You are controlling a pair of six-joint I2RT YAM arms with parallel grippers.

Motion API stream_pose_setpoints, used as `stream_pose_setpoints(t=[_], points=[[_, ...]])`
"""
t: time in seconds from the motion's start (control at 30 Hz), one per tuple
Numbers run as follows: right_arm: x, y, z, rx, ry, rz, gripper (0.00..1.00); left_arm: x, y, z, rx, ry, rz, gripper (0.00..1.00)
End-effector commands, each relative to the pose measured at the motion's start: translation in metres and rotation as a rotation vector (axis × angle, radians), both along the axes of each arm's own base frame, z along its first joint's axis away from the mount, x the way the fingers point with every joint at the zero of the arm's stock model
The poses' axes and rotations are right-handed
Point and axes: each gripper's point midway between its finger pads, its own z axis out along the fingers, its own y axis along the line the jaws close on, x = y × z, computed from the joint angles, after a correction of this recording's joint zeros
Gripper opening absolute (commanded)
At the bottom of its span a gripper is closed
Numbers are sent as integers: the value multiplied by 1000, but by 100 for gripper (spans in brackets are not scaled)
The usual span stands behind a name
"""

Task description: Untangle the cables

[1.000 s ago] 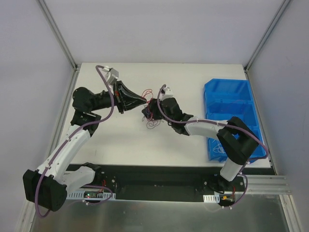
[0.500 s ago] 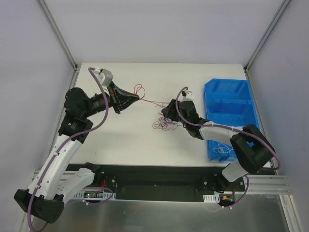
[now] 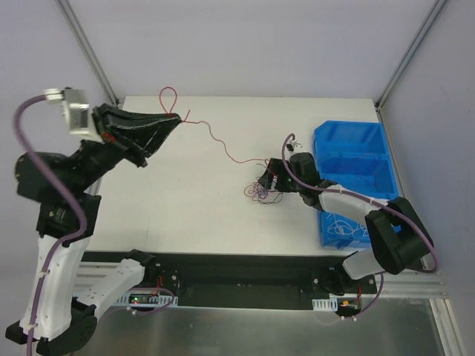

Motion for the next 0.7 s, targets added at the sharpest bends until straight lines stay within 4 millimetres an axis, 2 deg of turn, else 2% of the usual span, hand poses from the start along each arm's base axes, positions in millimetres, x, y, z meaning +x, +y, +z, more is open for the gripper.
stream_pose_setpoints(t=[0.0, 0.07, 0.13, 0.3, 0.37, 0.43, 0.5, 0.57, 0.6, 0.67], points=[[-9, 3, 40, -29, -54, 83, 85, 78, -11, -108, 63, 397, 90, 0], [-13, -2, 49, -20, -74, 71, 89, 89, -6, -138, 94, 471, 153, 0], [-19, 4, 69, 26, -111, 125, 91, 97, 1, -163, 120, 520, 214, 0], [-43, 30, 151, 207, -286, 264, 94, 114, 13, -241, 239, 692, 326, 0], [-45, 27, 177, 227, -361, 250, 96, 118, 30, -271, 273, 776, 439, 0], [-38, 7, 188, 199, -393, 145, 96, 120, 63, -289, 259, 814, 626, 0], [-24, -23, 187, 160, -403, -20, 96, 109, 113, -281, 167, 765, 871, 0], [-10, -55, 169, 104, -351, -179, 97, 92, 165, -264, 51, 686, 1125, 0], [-6, -61, 161, 94, -331, -194, 97, 80, 188, -252, 2, 640, 1232, 0], [-4, -59, 142, 55, -292, -143, 97, 57, 223, -224, -56, 556, 1393, 0]])
